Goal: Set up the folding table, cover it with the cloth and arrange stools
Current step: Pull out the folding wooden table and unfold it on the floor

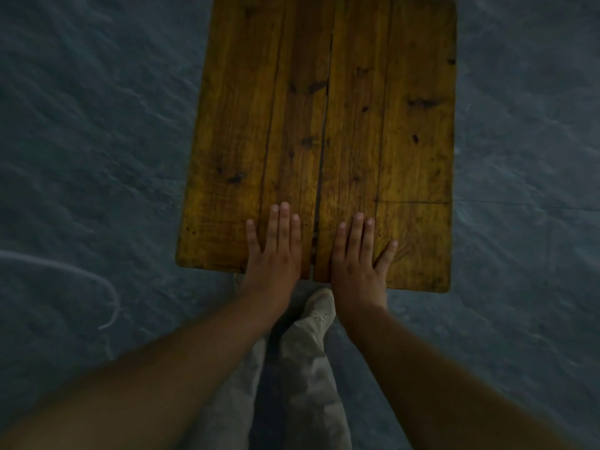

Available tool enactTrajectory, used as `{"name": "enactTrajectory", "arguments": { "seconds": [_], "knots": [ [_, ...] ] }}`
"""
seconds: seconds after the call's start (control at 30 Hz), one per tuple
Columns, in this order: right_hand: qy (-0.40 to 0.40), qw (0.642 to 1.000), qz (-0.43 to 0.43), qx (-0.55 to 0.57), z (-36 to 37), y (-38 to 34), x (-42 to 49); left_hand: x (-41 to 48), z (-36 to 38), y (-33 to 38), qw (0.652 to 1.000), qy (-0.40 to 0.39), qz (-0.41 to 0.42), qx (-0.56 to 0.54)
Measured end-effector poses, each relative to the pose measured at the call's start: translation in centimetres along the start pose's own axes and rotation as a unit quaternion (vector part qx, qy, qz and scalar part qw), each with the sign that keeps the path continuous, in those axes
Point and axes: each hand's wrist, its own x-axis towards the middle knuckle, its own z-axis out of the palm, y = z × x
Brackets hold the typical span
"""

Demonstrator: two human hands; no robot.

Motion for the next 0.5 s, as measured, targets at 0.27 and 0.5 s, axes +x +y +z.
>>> {"name": "enactTrajectory", "arguments": {
  "seconds": [0.27, 0.5],
  "knots": [
    [0.011, 1.000, -0.001, 0.009, 2.7, -0.8, -0.1, -0.5, 2.3, 0.4, 1.000, -0.006, 0.003, -0.003],
    [0.029, 0.999, -0.001, 0.027, 5.4, -1.1, -0.3, -1.1, 4.0, 0.8, 1.000, -0.009, -0.002, -0.010]
  ]
}}
